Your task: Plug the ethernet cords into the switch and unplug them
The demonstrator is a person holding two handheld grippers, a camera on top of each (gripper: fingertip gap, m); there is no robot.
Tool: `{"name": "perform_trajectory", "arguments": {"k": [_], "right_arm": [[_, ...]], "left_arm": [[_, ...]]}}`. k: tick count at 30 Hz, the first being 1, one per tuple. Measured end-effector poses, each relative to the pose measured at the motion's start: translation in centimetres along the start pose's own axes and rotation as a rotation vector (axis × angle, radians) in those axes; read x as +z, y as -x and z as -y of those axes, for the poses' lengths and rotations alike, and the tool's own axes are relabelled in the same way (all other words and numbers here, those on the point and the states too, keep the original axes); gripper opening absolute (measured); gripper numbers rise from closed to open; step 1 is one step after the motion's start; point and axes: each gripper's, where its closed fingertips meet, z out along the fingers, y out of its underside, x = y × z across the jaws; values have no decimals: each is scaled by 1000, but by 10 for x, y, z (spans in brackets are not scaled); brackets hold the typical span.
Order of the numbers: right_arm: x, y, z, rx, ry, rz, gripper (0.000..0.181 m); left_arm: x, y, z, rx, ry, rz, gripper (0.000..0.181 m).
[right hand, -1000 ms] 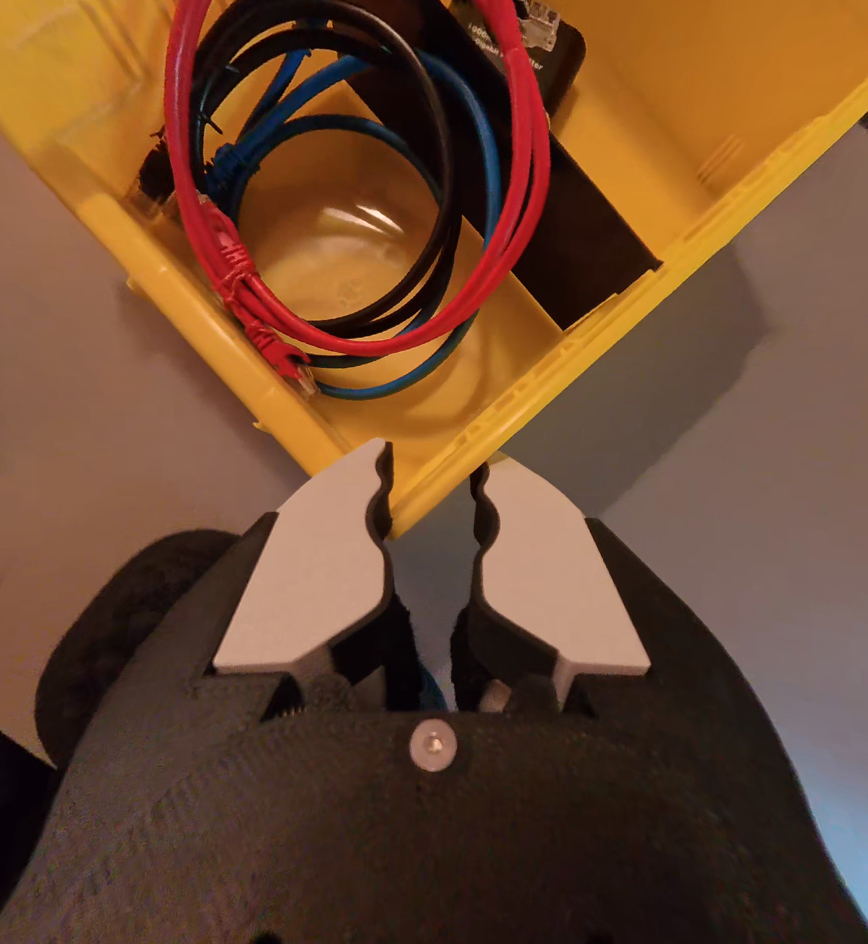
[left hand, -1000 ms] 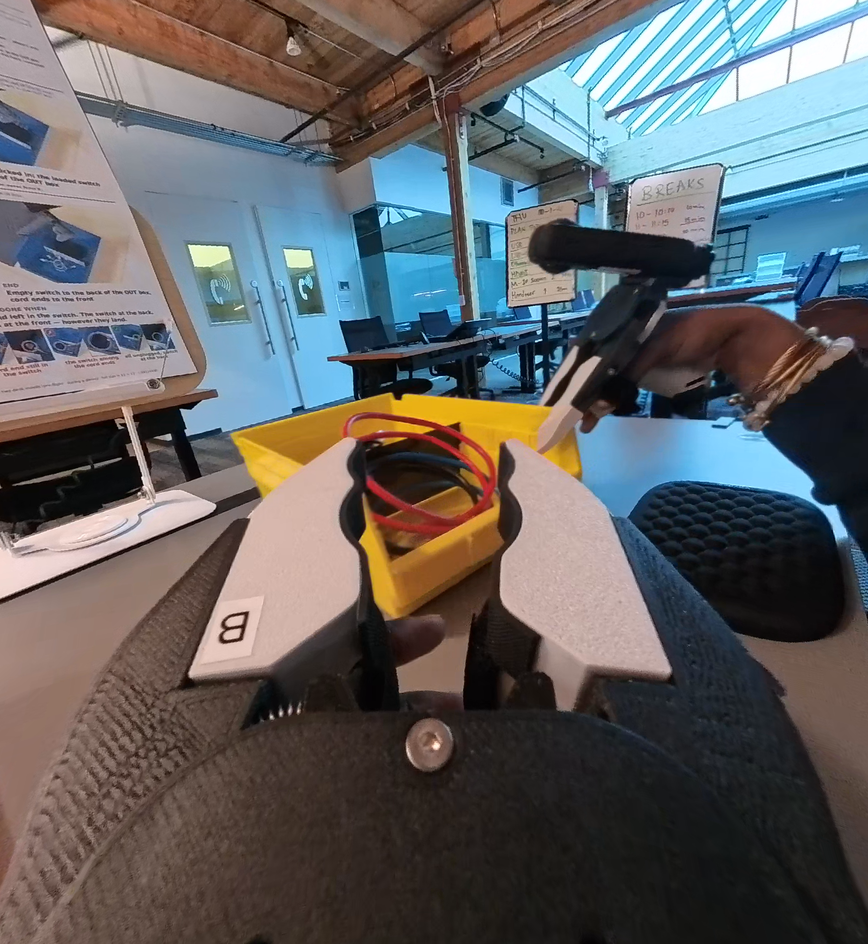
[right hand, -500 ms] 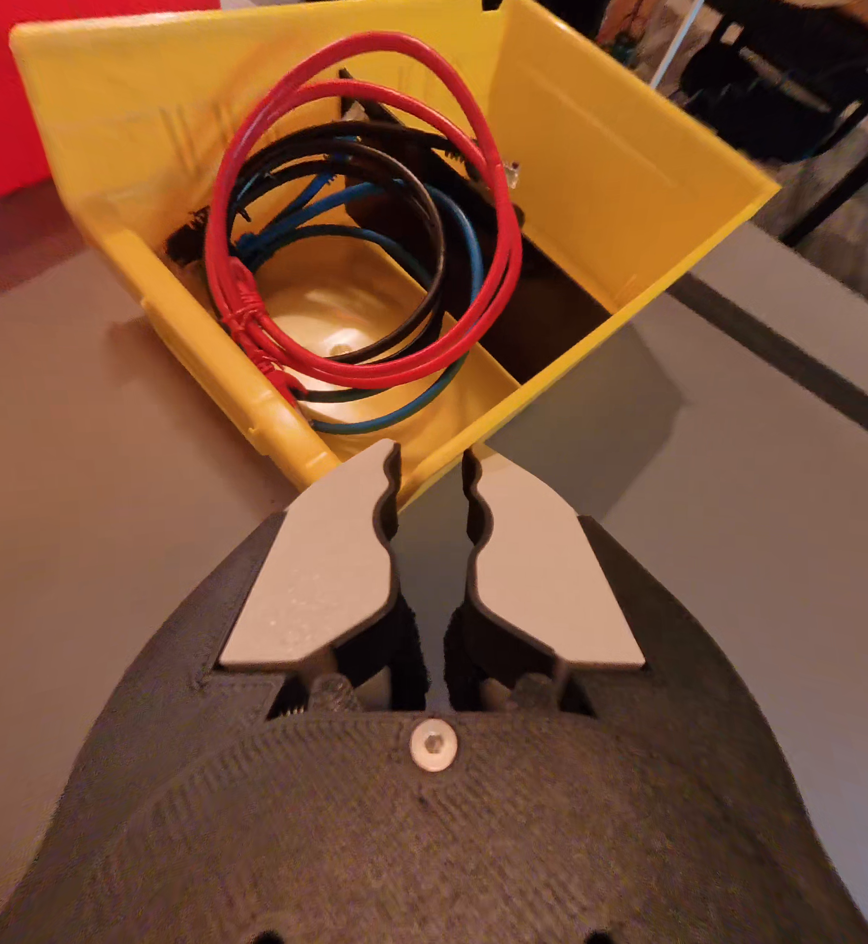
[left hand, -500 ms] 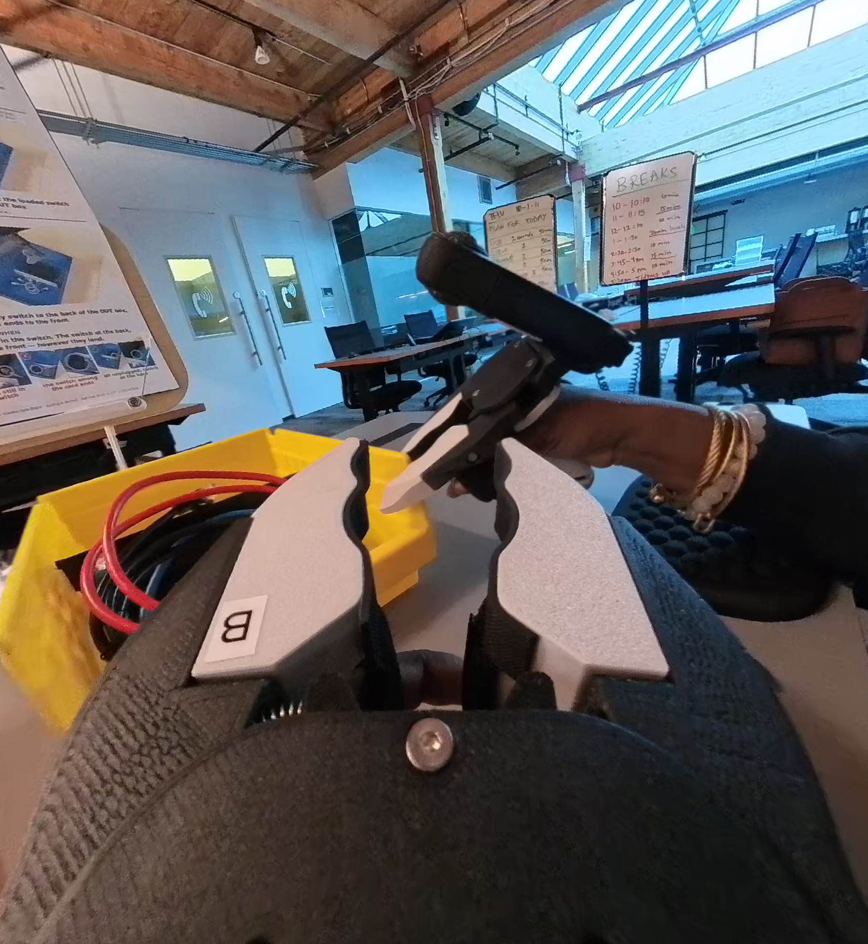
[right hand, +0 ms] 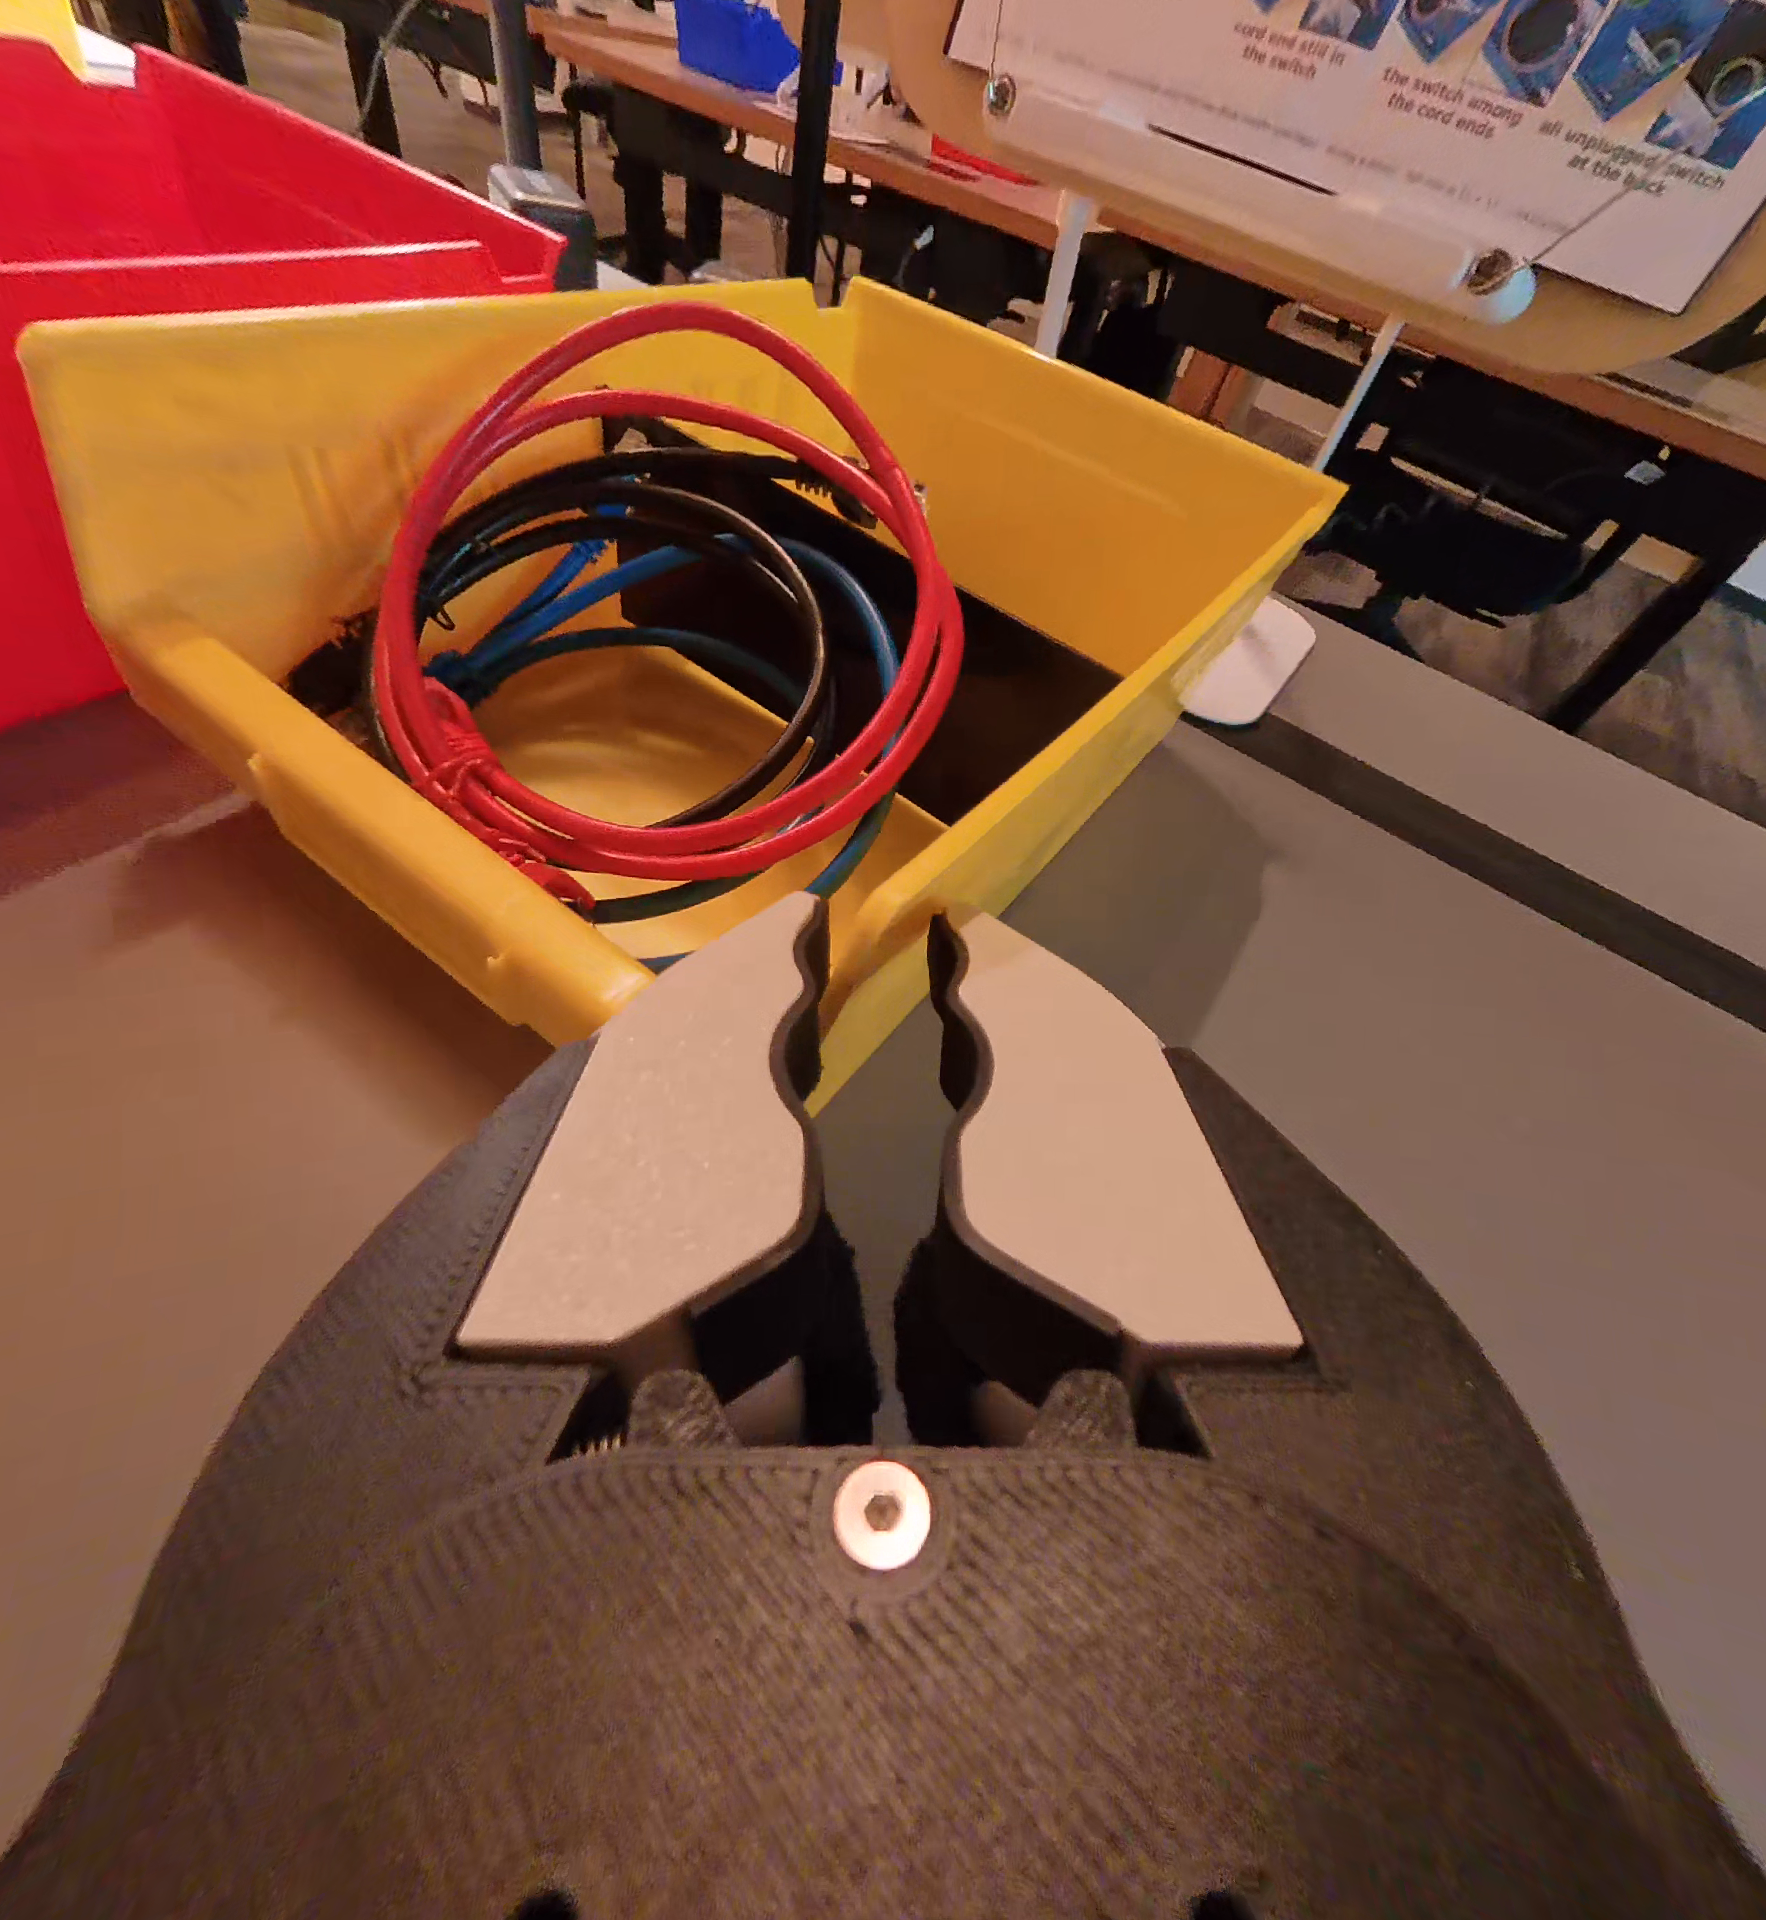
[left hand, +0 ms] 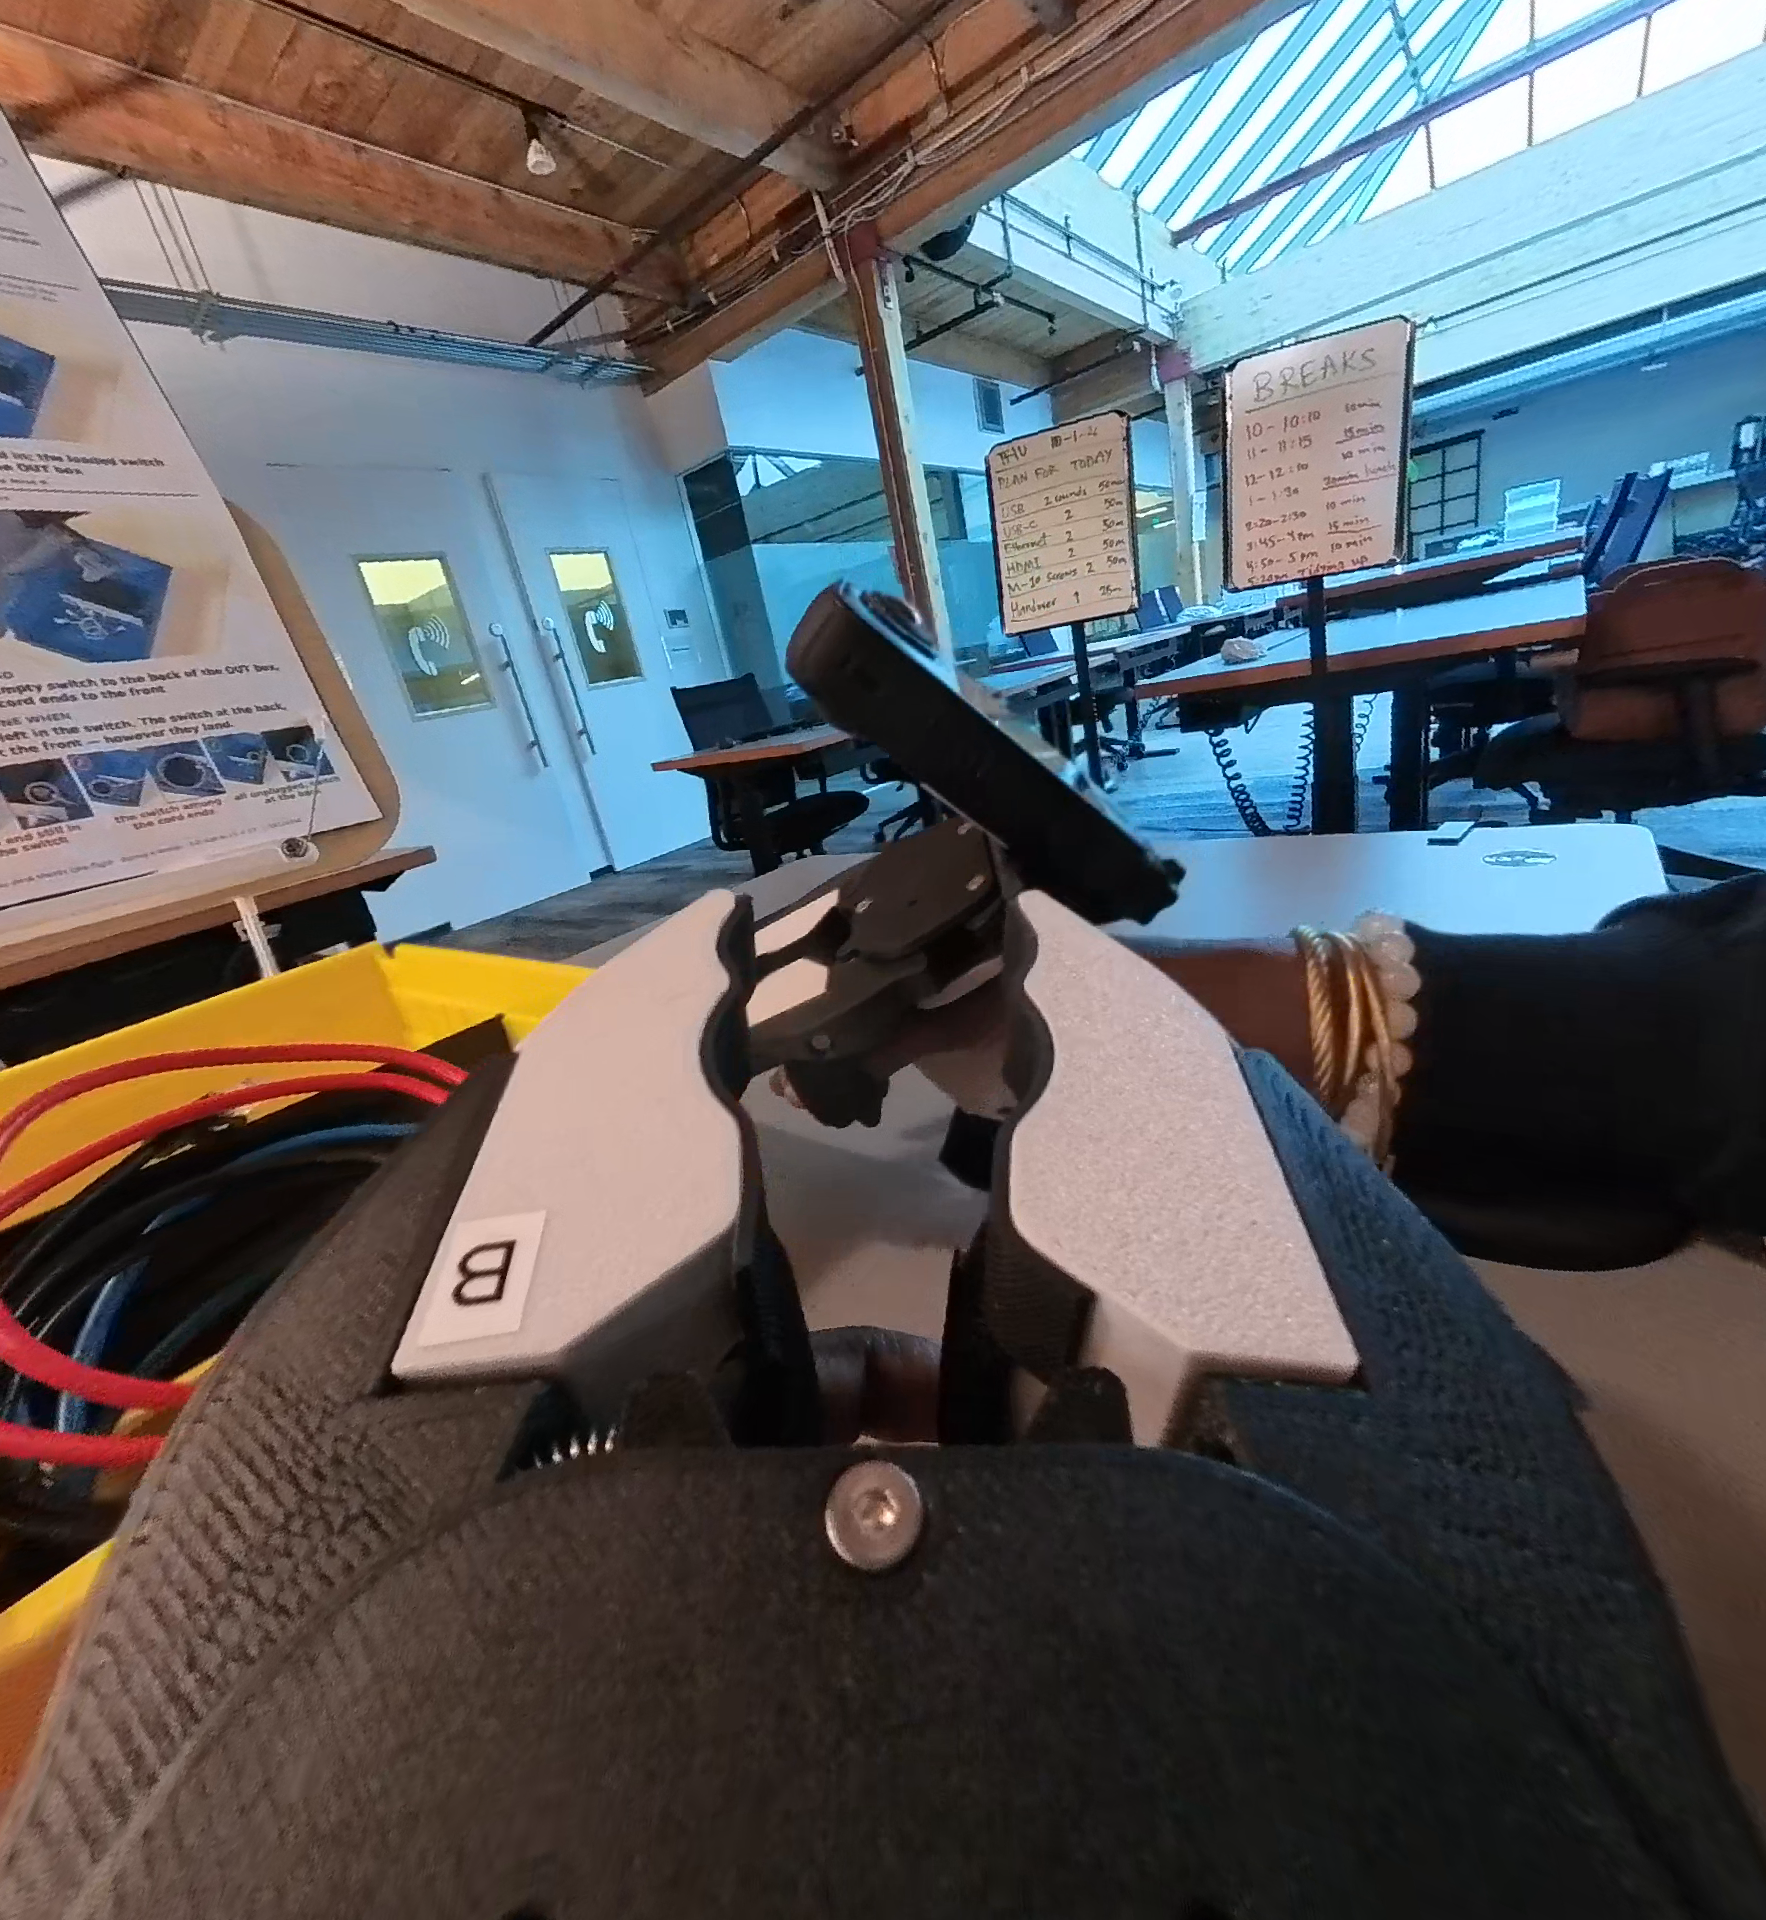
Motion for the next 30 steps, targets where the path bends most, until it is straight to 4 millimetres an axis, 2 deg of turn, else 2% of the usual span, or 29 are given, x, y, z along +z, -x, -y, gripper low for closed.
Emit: {"name": "perform_trajectory", "arguments": {"k": [5, 8, 10, 13, 15, 17, 19, 20, 22, 24, 26, 28, 30], "right_arm": [[15, 14, 8, 20, -33, 23, 19], [25, 19, 13, 14, -50, 4, 18], [30, 19, 15, 4, -66, -12, 16], [36, 20, 18, 28, -101, -1, 16], [38, 21, 19, 63, -115, 16, 18], [40, 34, 19, 49, -114, 105, 48], [34, 41, 29, 86, -163, 163, 74], [28, 39, 41, 126, -229, 163, 80], [9, 24, 68, 216, -406, 107, 93], [-17, 6, 93, 302, -605, 54, 111], [-47, -6, 112, 374, -796, 25, 115], [-66, -8, 120, 401, -897, 34, 118], [-75, -2, 124, 398, -934, 59, 120]], "left_arm": [[-5, 2, 6, -6, -15, 1, 45], [-21, 19, 23, 1, -52, 55, 45], [-42, 48, 42, 26, -96, 165, 45], [-86, 108, 72, 77, -126, 389, 46], [-134, 155, 88, 116, -144, 605, 46], [-202, 204, 94, 134, -155, 913, 53], [-273, 237, 88, 103, -192, 1191, 75], [-298, 244, 83, 82, -215, 1257, 86], [-328, 255, 71, 27, -233, 1316, 98], [-339, 265, 53, 7, -151, 1337, 99], [-338, 275, 23, -28, 18, 1319, 96], [-329, 281, -12, -82, 195, 1271, 91], [-317, 281, -36, -84, 342, 1209, 72]]}}
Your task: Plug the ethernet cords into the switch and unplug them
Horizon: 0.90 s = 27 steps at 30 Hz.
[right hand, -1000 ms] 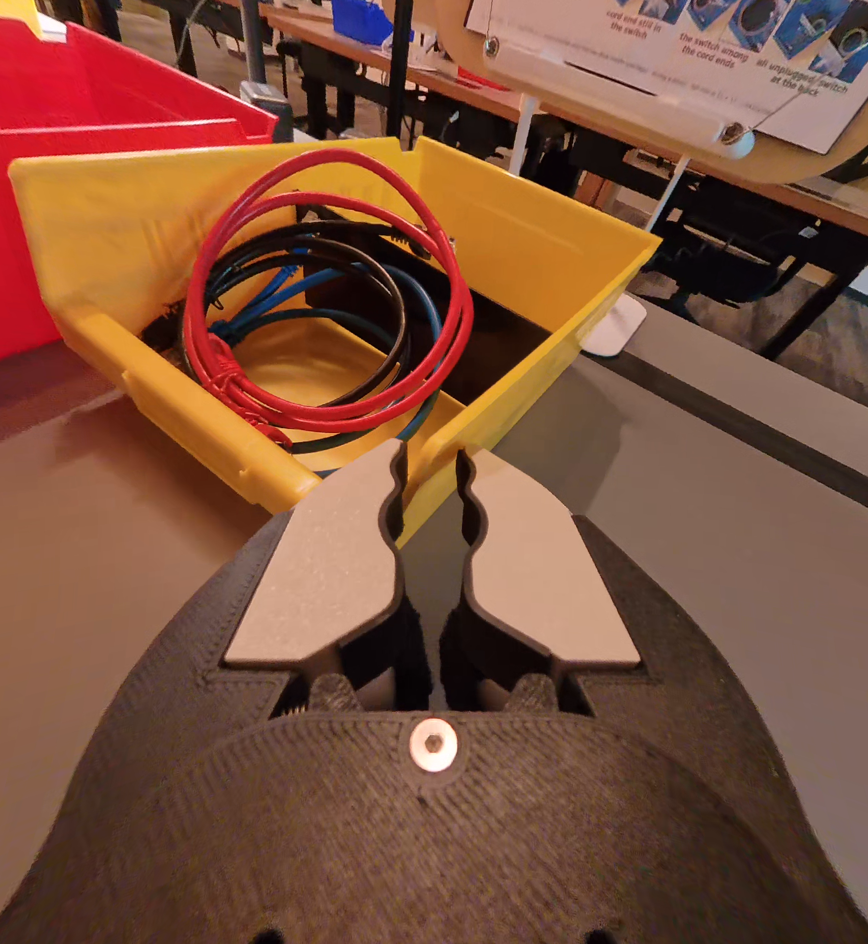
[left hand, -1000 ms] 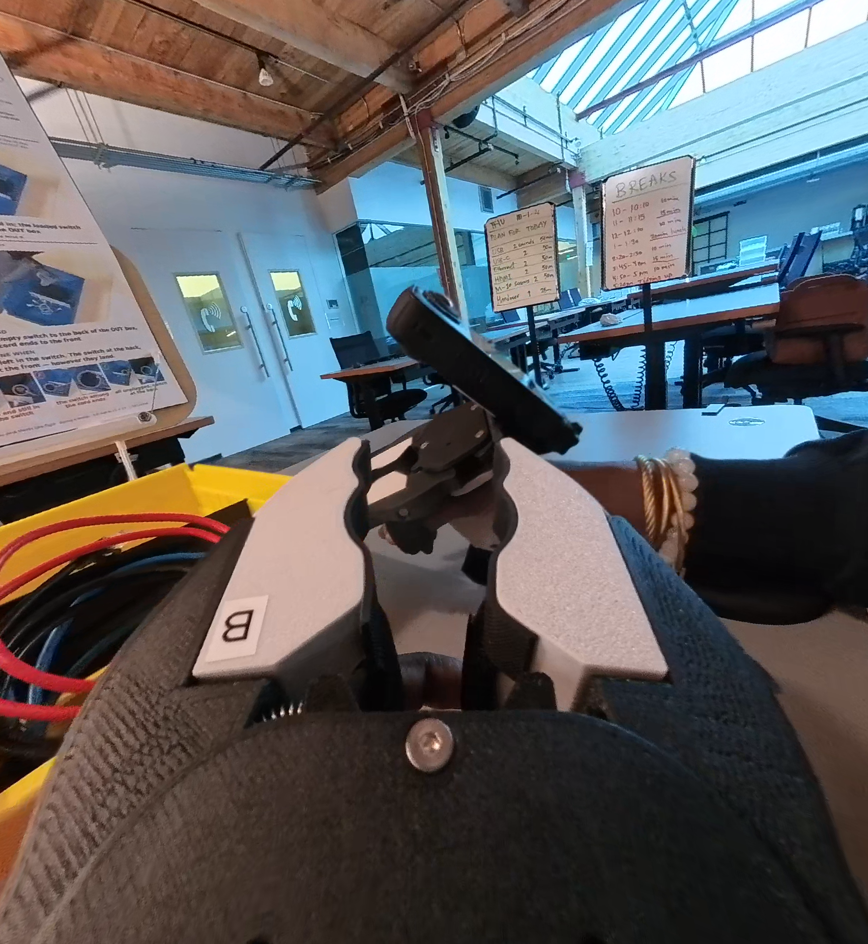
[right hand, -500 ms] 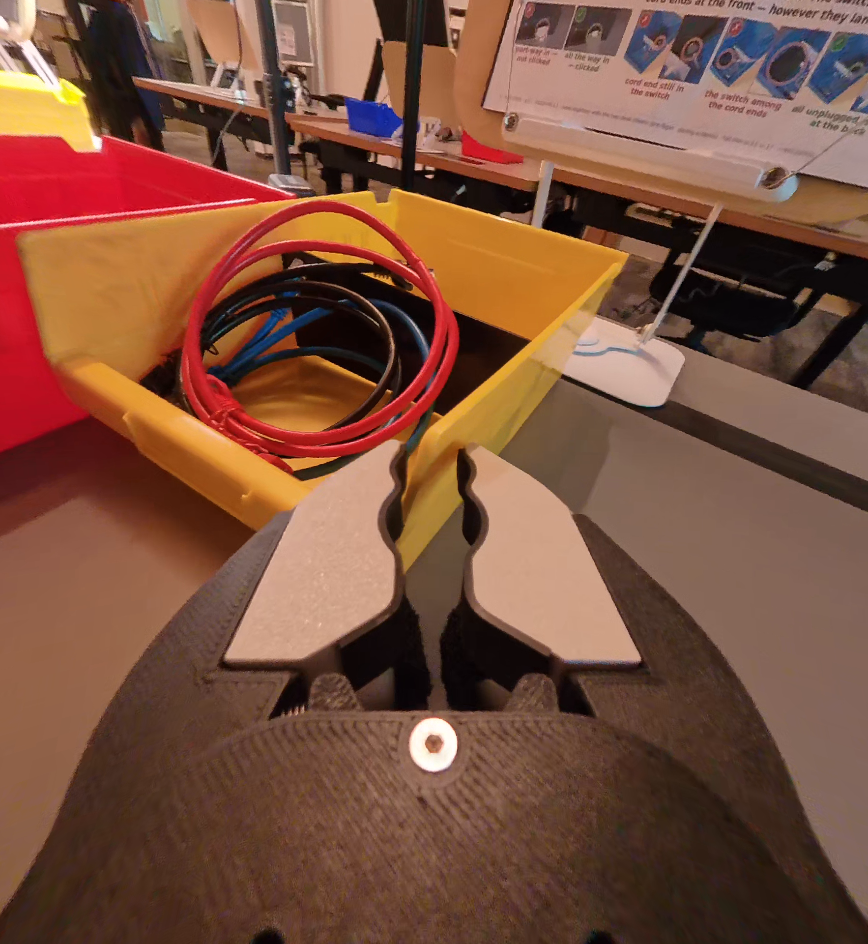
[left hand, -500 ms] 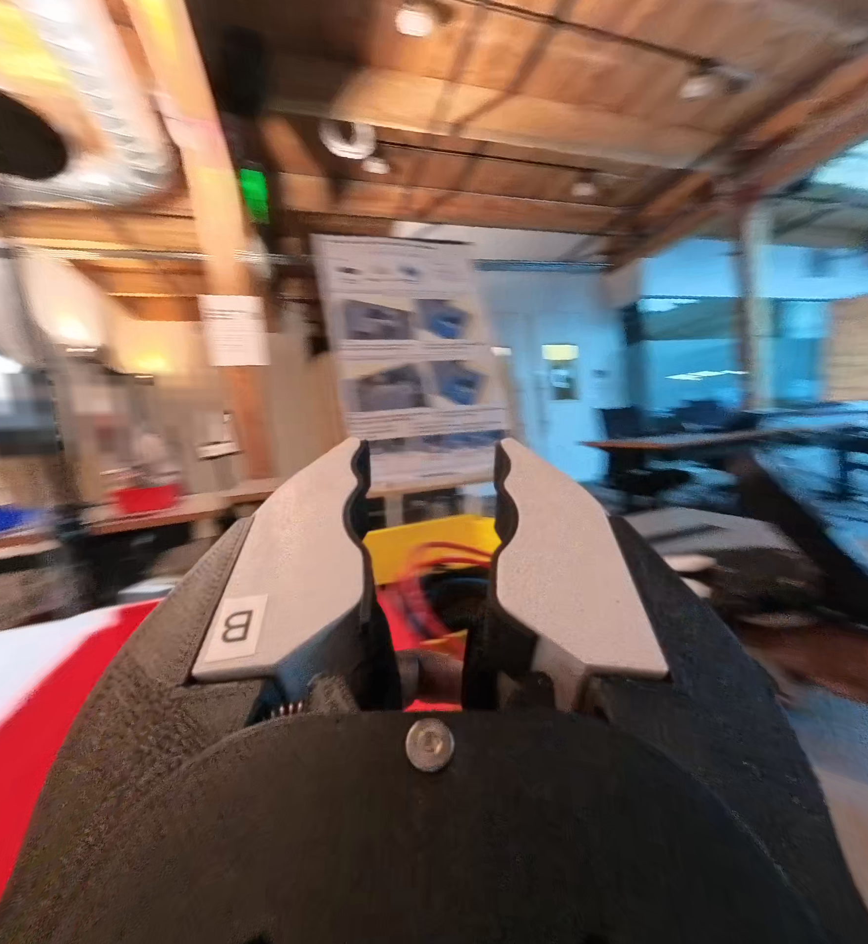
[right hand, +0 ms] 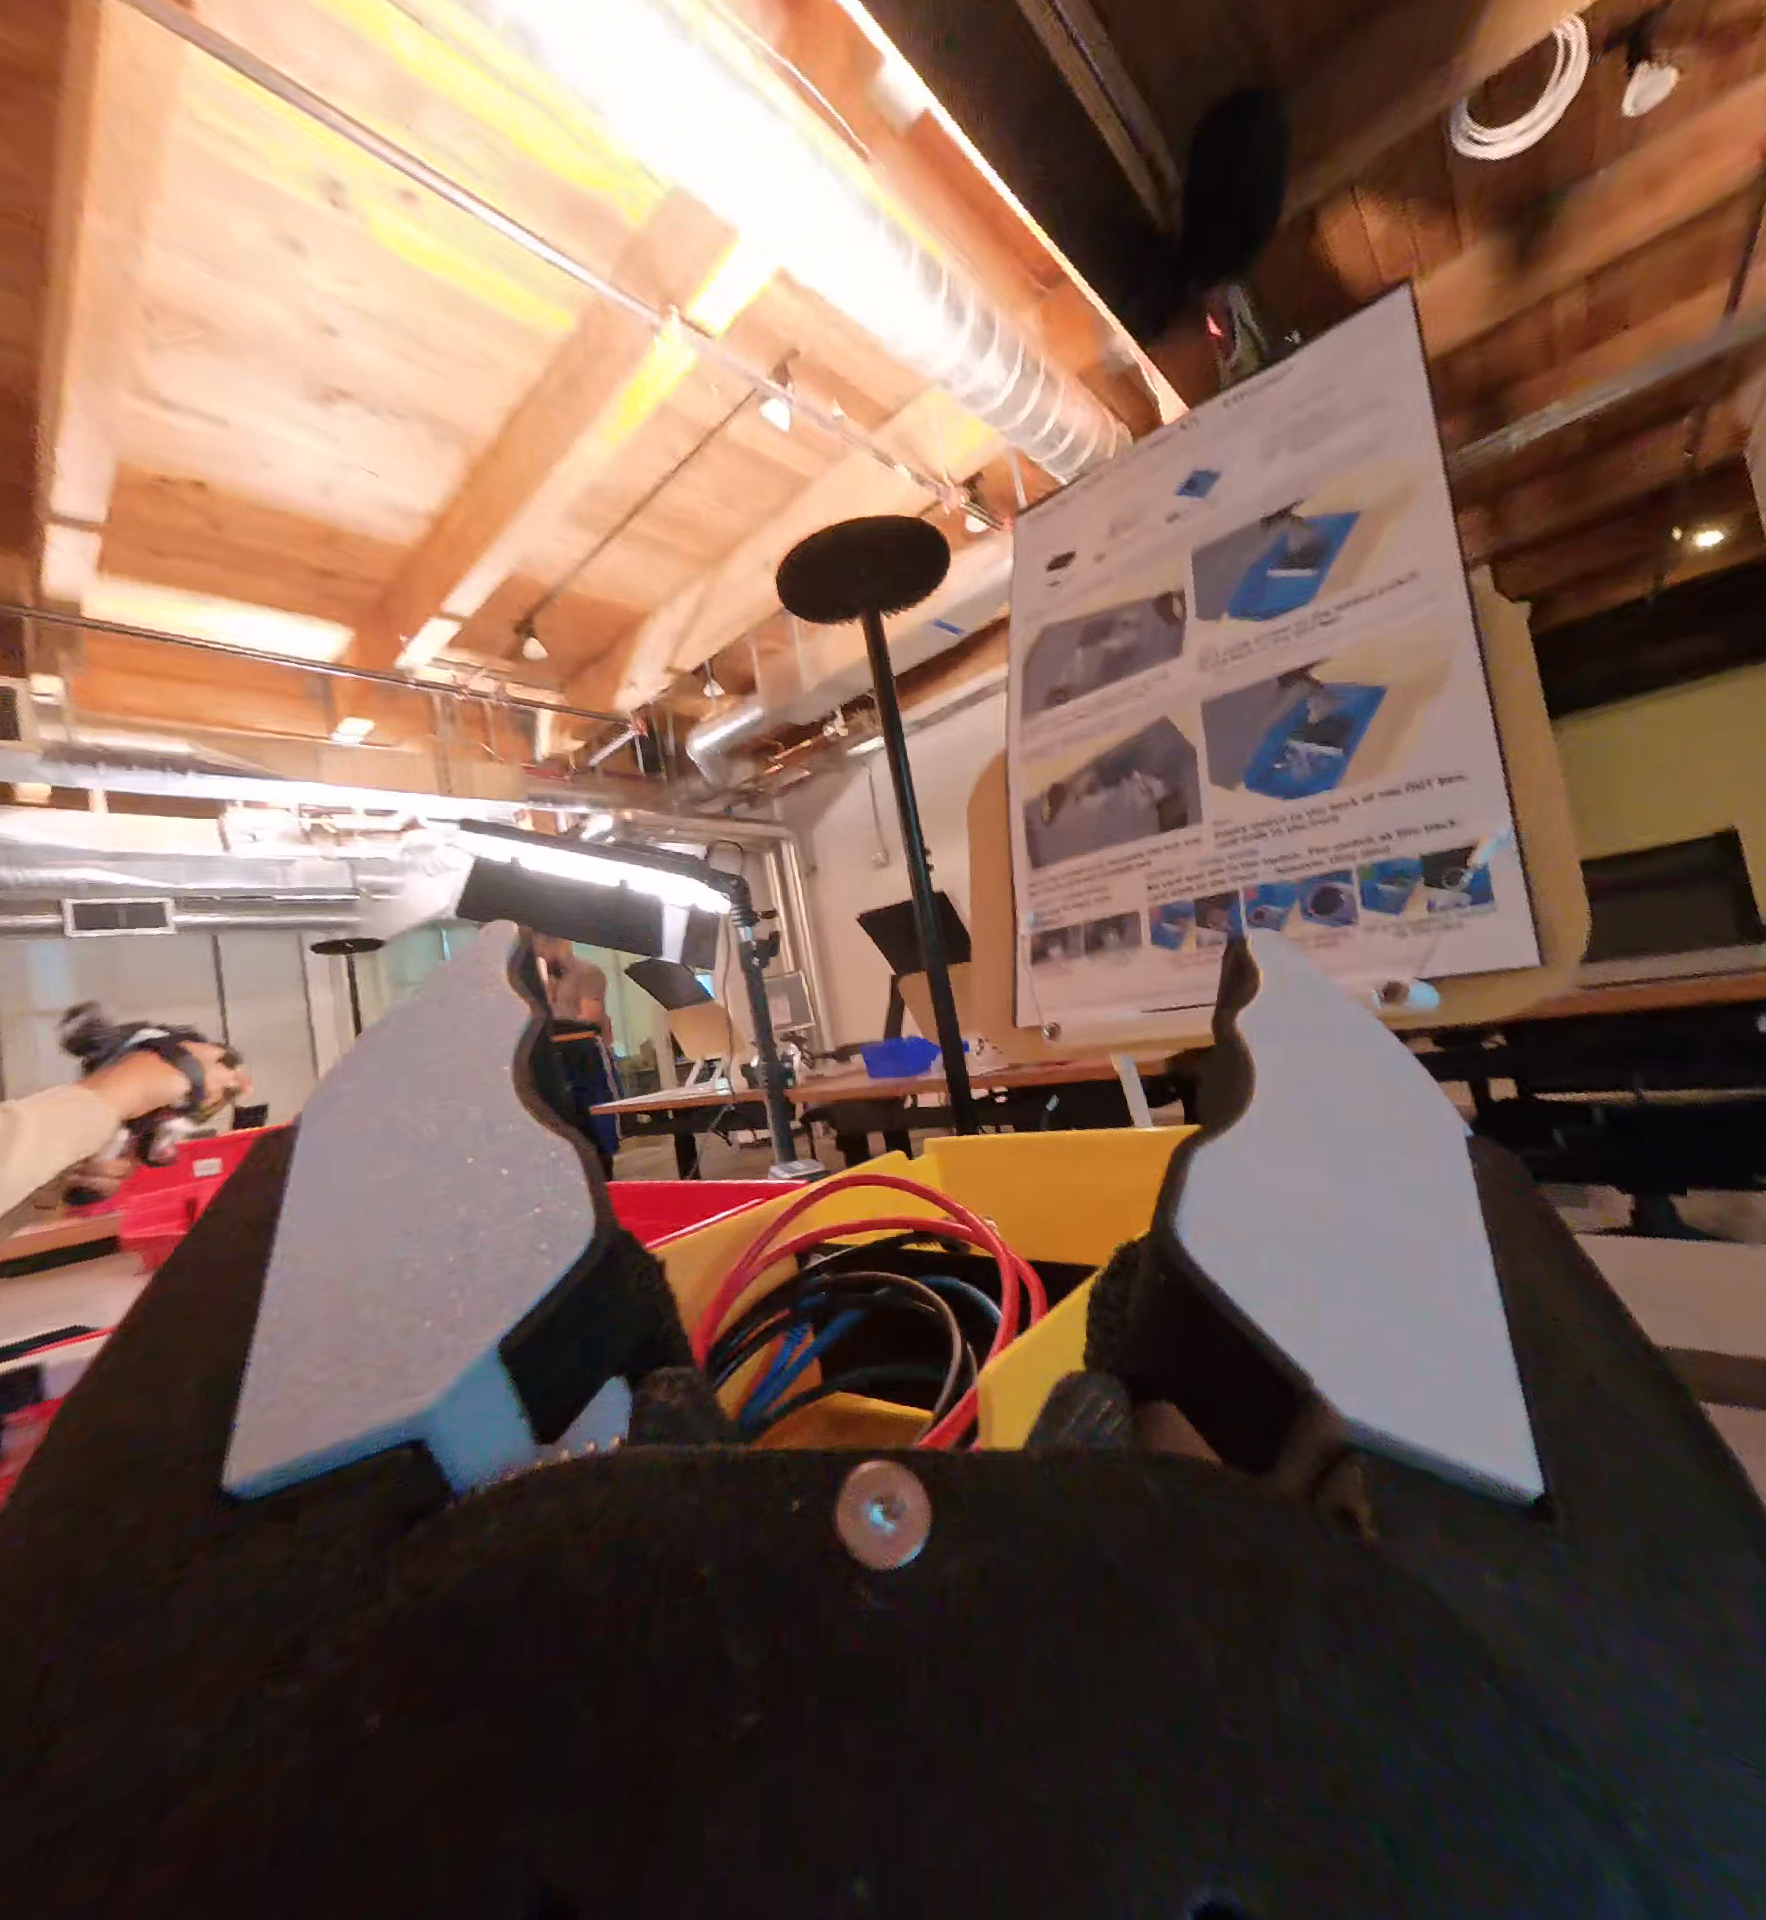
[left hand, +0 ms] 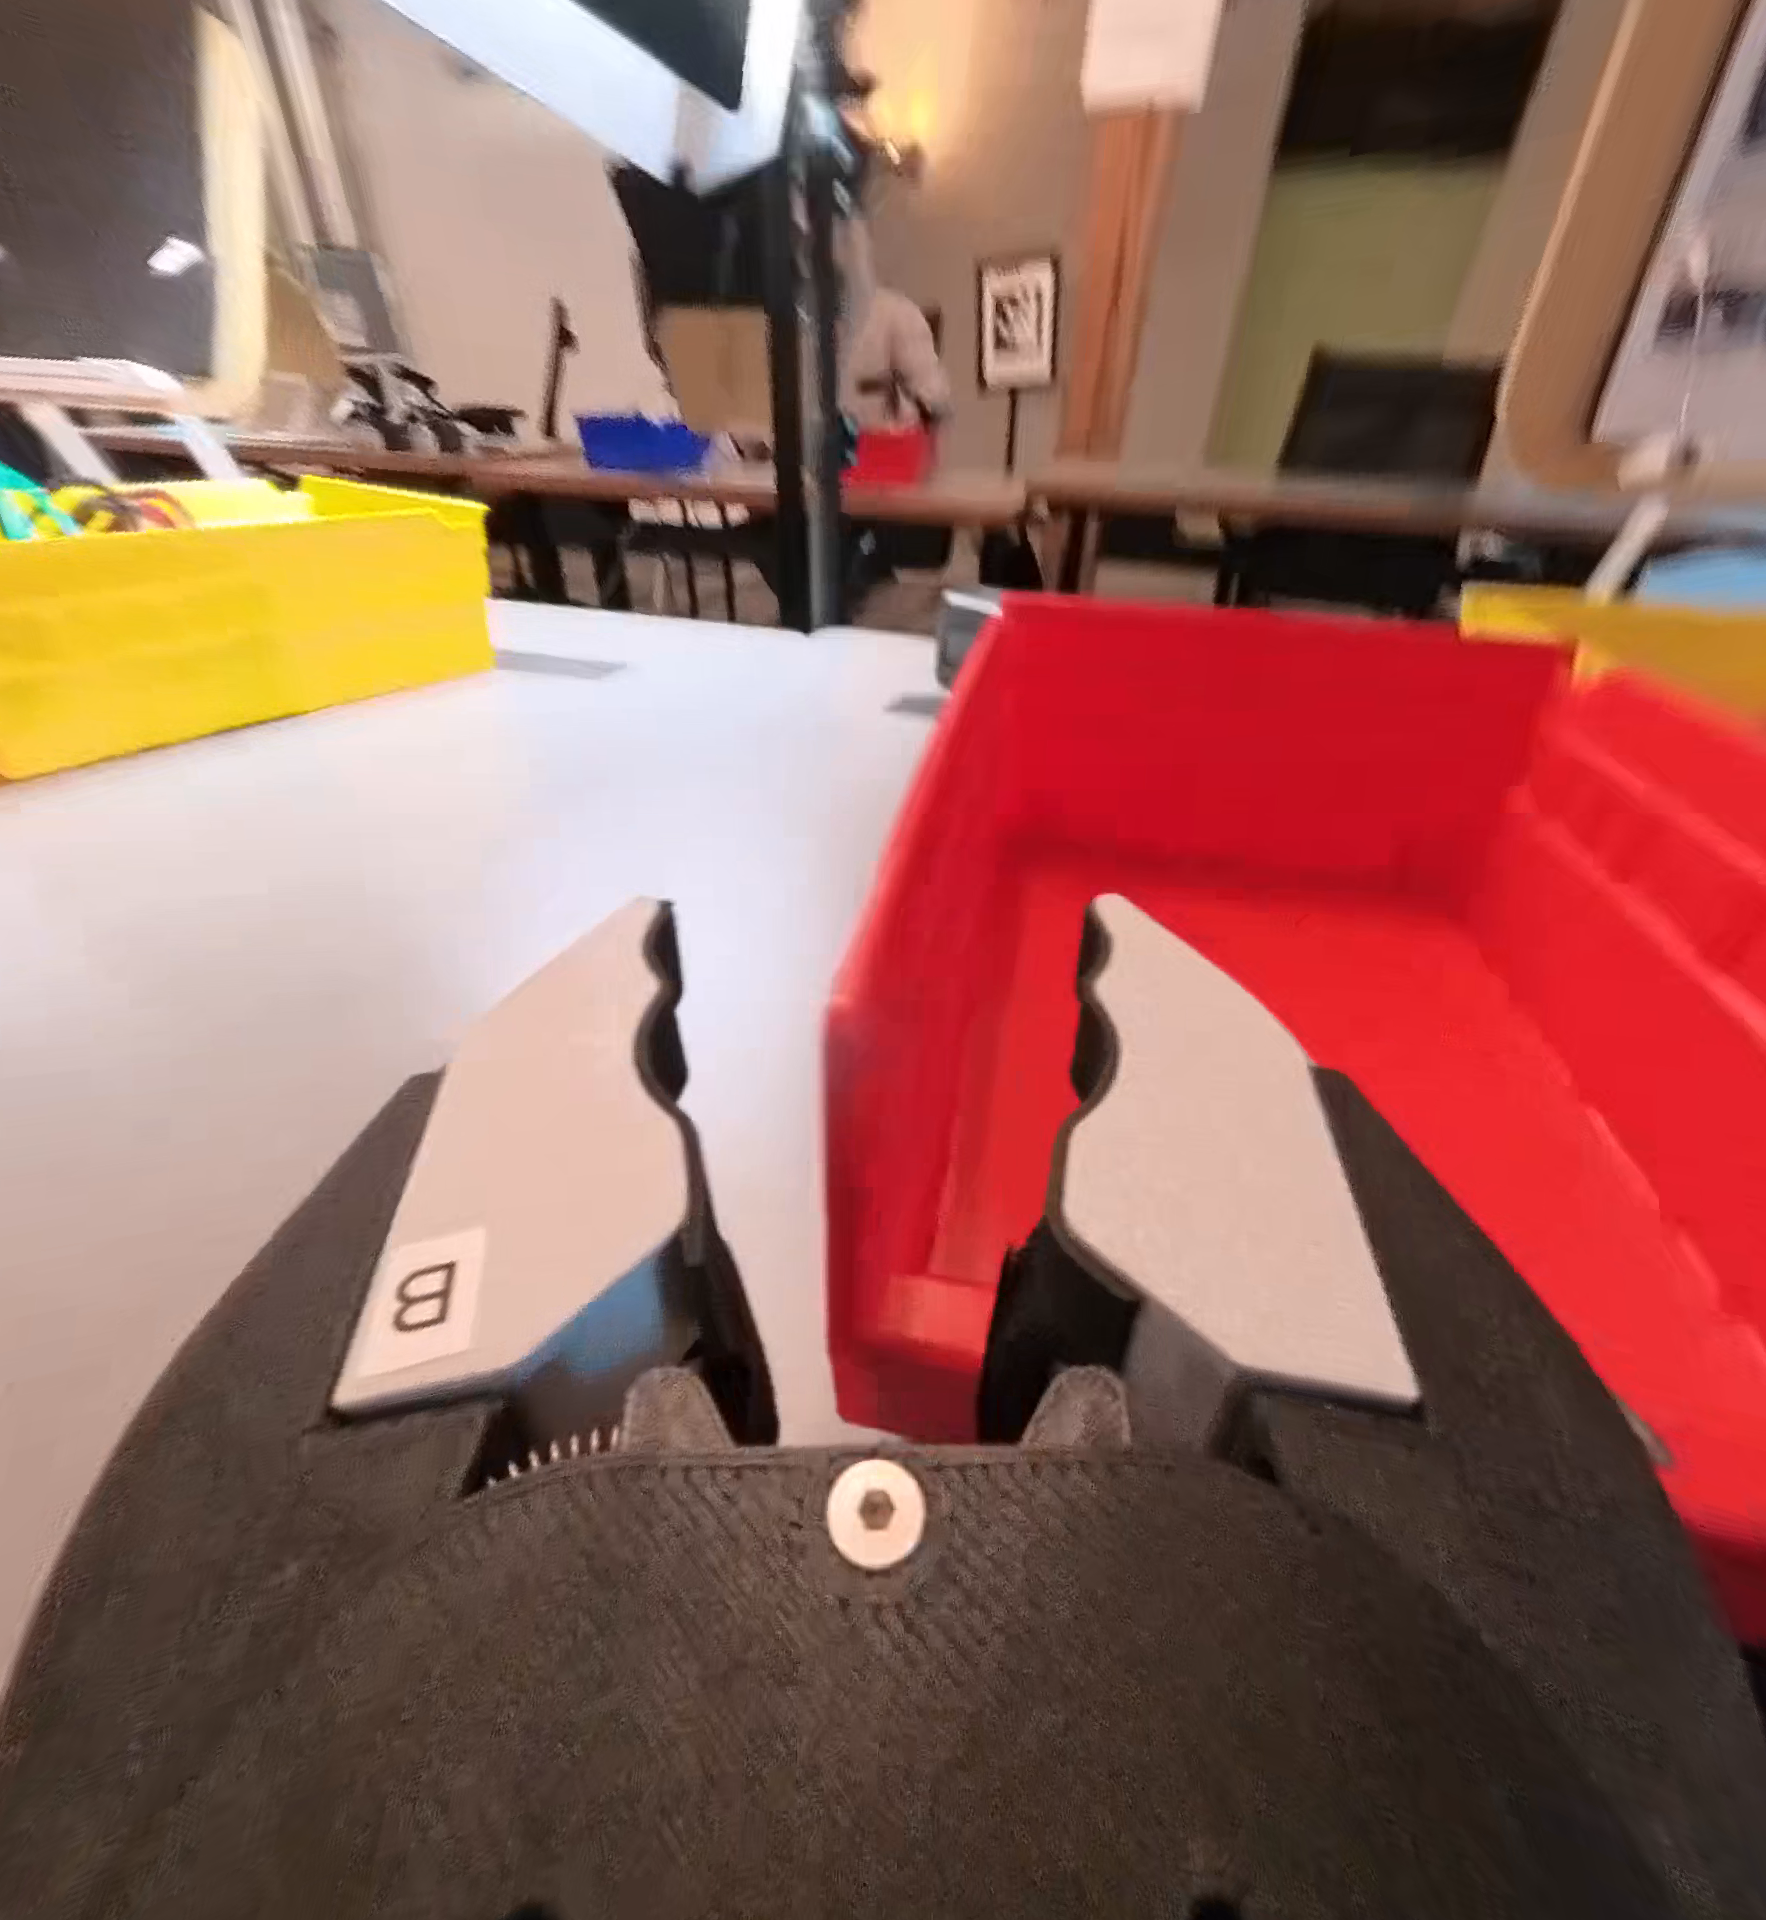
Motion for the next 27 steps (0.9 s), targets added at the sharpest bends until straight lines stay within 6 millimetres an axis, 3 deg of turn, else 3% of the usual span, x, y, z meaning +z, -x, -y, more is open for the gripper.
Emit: {"name": "perform_trajectory", "arguments": {"k": [2, 3, 5, 11, 14, 18, 21, 24, 27], "right_arm": [[-2, 8, 1, -6, -9, 29, 119], [-2, 12, 1, -14, -7, 45, 119], [-3, 19, -2, -30, 1, 60, 119], [0, 40, -20, 0, 41, 76, 122], [1, 75, -49, -66, 135, 149, 112], [1, 131, -108, 6, 302, 241, 73], [8, 171, -143, -24, 467, 303, 54], [8, 182, -185, -170, 650, 255, 48], [16, 182, -199, -247, 699, 239, 41]], "left_arm": [[2, -7, -5, 111, 34, -1, 37], [1, 1, -4, 167, 32, 64, 19], [-3, 1, -4, 243, 35, 55, 14], [-22, 15, 21, 222, -36, 188, 9], [-19, 13, 11, 217, 32, 172, 6], [-18, 11, 7, 219, 59, 167, 6], [-18, 9, 8, 203, 56, 155, 6], [-18, 9, 8, 204, 52, 154, 6], [-19, 6, 11, 215, 36, 147, 6]]}}
